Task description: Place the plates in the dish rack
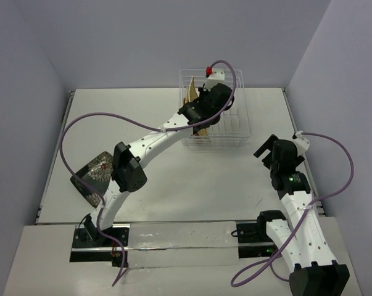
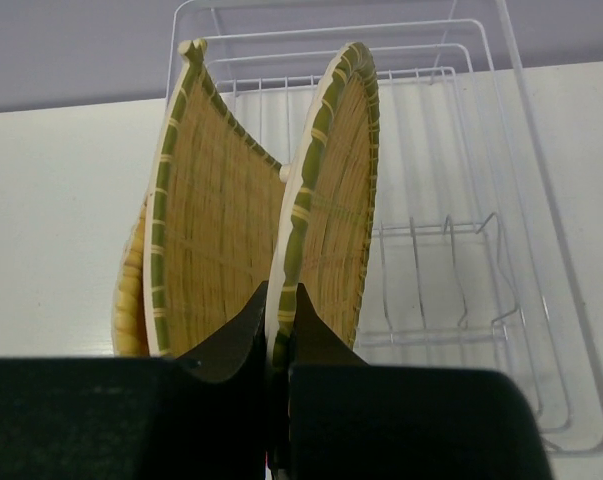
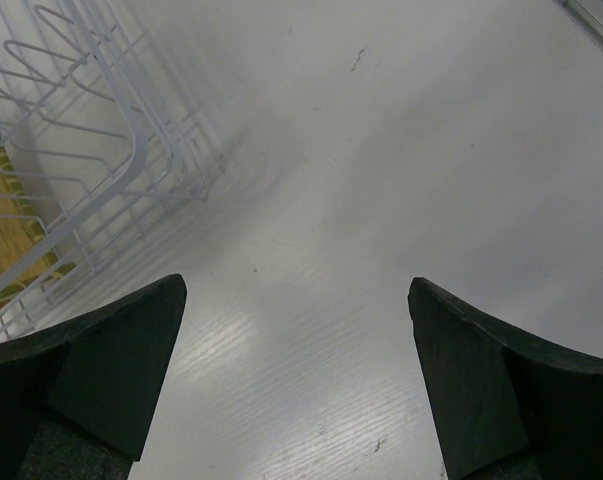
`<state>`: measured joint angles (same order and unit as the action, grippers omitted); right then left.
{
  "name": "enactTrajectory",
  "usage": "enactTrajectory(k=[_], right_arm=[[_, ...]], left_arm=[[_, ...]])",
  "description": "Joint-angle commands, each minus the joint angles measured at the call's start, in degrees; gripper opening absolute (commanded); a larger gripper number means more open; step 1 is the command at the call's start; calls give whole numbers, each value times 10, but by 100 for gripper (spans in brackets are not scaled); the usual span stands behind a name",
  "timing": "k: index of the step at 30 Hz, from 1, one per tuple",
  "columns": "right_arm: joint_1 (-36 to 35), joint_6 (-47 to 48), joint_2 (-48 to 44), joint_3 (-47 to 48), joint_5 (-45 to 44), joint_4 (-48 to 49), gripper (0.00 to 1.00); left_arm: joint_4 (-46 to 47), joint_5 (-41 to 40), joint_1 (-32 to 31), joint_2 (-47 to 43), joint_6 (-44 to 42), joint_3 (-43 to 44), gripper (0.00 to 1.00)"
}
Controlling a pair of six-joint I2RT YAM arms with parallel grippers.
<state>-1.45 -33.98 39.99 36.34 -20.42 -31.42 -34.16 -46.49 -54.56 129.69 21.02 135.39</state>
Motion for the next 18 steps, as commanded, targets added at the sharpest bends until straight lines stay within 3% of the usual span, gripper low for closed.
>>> enactTrajectory(k=[1,11,18], right_arm=[[4,2,5,7,-12,0,100],[3,3,13,4,-14,0,100],[3,3,17,5,-16,1,100]], left_arm=[[59,-43,-3,10,-9,29,0],[59,-83,-2,34,-16,17,0],[57,-45,0,41,-1,10,0]])
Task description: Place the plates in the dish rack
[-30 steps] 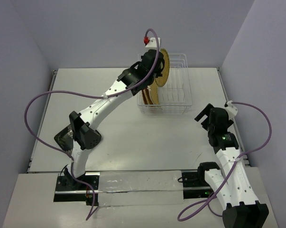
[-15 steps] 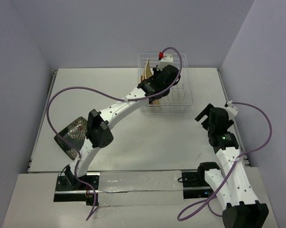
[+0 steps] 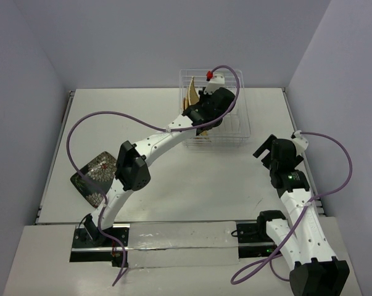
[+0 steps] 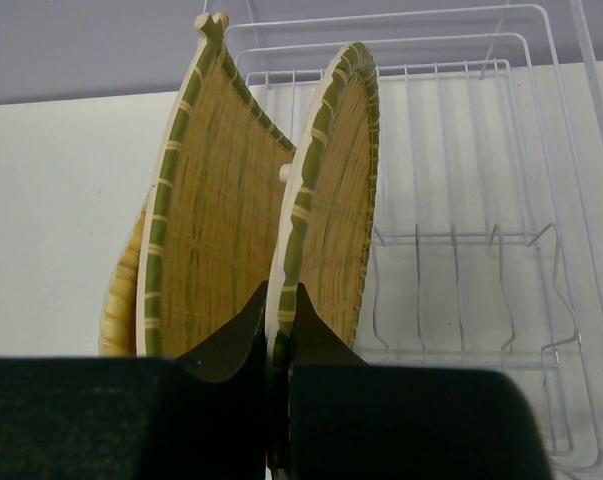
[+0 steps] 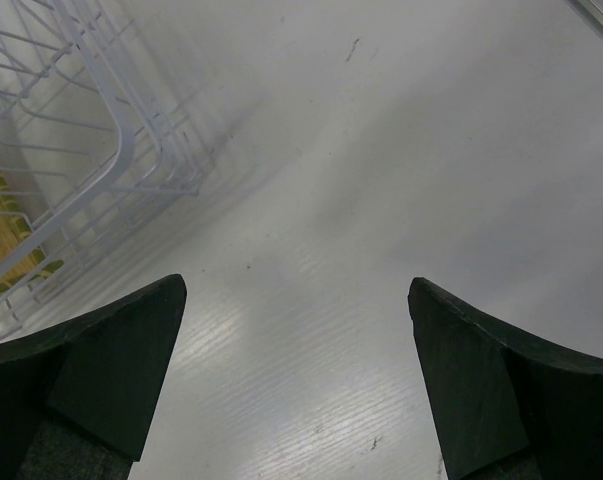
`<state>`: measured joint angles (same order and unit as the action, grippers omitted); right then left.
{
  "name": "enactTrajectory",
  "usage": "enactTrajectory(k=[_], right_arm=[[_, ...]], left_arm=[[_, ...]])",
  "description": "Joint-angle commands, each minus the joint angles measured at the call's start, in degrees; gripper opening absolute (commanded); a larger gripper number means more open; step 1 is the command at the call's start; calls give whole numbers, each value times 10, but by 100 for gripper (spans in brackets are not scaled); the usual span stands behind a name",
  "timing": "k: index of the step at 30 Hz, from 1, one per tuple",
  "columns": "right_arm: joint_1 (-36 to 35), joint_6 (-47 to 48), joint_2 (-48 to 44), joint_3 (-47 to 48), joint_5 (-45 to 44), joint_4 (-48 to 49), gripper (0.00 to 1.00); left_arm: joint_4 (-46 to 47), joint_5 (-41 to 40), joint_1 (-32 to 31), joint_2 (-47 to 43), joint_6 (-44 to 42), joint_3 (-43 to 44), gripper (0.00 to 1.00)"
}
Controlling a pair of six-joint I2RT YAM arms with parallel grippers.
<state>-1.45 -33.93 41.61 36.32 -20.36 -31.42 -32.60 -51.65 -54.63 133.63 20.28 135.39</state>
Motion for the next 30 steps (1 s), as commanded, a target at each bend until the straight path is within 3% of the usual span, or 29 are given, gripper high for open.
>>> enactTrajectory(k=[1,10,20,30], right_arm=[[4,3,0,5,-18,1,100],[4,3,-8,2,-16,1,100],[3,4,7,4,-16,2,100],[4,4,3,2,-16,3,100]], left_arm=[[37,17,1,2,12,8,0],[-4,17,11,15,75,-1,0],[3,7,14,-10,66,-19,0],[-8,48,9,22,85,-27,0]])
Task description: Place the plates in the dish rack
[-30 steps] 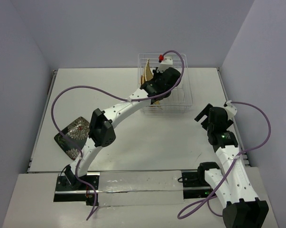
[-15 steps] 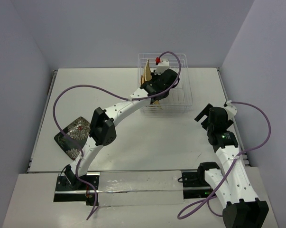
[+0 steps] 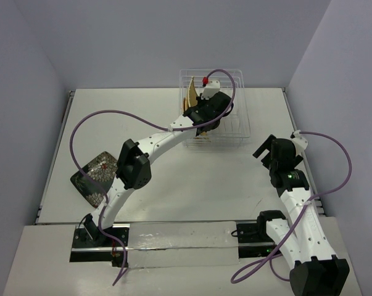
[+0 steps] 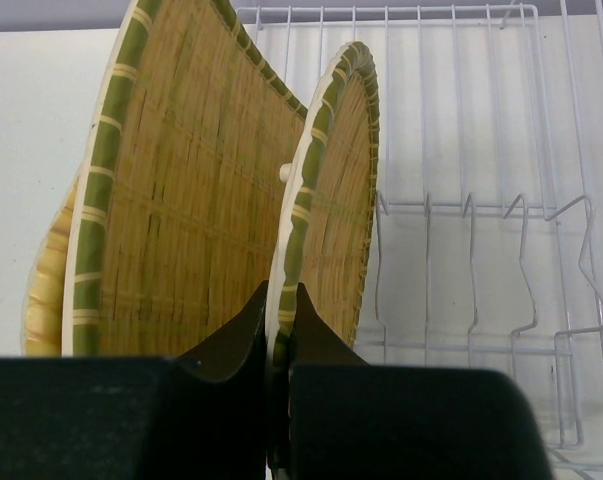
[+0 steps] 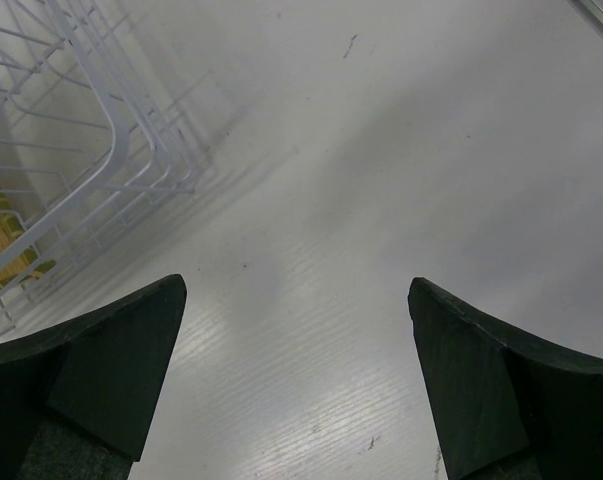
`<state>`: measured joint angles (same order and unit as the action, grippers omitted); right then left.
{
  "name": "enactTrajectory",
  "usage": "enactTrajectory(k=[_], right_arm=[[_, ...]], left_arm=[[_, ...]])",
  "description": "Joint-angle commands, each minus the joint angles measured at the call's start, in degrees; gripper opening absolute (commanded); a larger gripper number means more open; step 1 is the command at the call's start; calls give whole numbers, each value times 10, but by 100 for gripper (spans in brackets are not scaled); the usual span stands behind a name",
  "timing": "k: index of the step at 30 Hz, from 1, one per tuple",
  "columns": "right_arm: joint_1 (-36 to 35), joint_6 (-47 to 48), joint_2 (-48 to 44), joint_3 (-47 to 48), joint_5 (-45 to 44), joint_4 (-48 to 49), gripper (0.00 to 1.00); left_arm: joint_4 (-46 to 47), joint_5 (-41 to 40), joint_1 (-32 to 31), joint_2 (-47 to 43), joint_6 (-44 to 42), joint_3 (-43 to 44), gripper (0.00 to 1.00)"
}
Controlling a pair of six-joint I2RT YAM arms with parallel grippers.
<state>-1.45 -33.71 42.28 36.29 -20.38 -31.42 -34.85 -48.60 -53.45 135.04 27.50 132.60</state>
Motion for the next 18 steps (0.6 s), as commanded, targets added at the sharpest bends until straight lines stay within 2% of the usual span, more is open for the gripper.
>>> enactTrajectory(k=[1,3,6,8,17,18], right_arm=[[4,2,-4,2,-15,3,100],[4,3,1,1,-12,3,100],[4,3,3,0,-8,5,100],[3,4,2,0,-8,5,100],[4,4,-8,-4,-5,7,100],[4,4,-8,-4,-5,8,100]], left_arm=[[15,21,-2,8,14,1,0],[15,35,-3,10,18,0,2],[18,58,-4,10,22,-4,15],[19,58,-7,12,26,-5,19],[9,42,-10,19,49,-8,22],[7,43,-11,19,49,-8,26]])
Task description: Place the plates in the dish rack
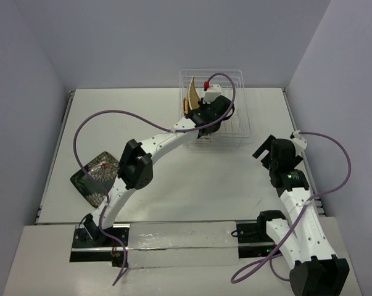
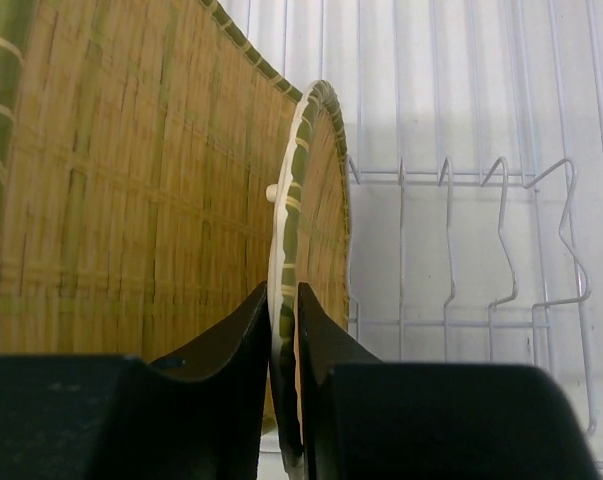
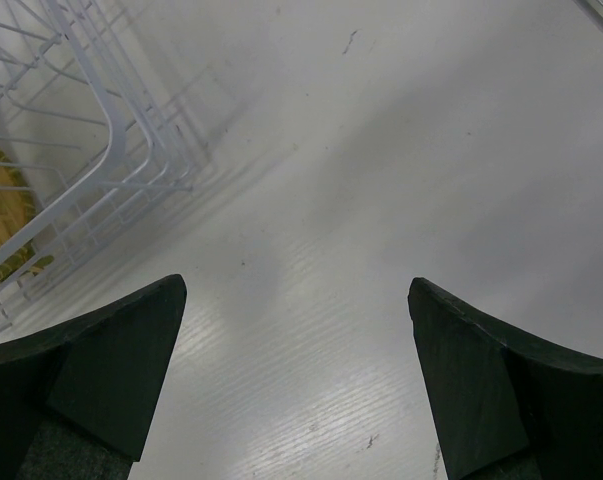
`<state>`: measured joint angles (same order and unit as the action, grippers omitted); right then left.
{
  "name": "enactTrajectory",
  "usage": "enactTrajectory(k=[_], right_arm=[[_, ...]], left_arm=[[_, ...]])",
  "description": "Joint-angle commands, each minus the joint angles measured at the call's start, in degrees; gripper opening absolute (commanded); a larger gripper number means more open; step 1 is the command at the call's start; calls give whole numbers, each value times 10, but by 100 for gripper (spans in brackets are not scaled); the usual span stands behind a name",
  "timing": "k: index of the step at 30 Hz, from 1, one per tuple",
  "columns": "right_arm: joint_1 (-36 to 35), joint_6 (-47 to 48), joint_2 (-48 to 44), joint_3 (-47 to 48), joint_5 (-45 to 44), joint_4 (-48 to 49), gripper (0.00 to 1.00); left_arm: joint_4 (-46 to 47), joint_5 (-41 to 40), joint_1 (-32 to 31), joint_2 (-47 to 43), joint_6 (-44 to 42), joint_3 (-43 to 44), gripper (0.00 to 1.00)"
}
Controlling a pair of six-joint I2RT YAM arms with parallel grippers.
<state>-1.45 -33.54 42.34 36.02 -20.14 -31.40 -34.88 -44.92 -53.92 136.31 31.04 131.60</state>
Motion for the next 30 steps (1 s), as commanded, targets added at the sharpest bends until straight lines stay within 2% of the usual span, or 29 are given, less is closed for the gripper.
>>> enactTrajectory(k=[1,6,12,15,20,24,26,27,30], right_arm=[[4,3,-8,-2,-7,8,100],[4,5,-7,0,-3,9,100],[4,7,-16,1,2,12,100],[4,8,-20,0,8,14,100],[4,14,-26,2,27,19,100],[4,27,-31,2,56,32,100],[3,34,-33,2,74,39,100],[3,39,-35,2,82,43,100],[3,56,-50,-7,136,67,100]], left_arm=[[6,8,-6,5,14,2,32],[5,31,-7,-16,-6,5,54],[27,102,-13,-93,-57,-35,77],[28,128,-23,-138,-81,-47,85],[-11,179,-26,-180,-92,-21,88],[-35,180,-26,-248,-85,-41,92],[-34,158,-22,-301,-79,-81,99],[-37,148,-18,-331,-64,-95,99],[-68,185,57,-404,16,-198,99]])
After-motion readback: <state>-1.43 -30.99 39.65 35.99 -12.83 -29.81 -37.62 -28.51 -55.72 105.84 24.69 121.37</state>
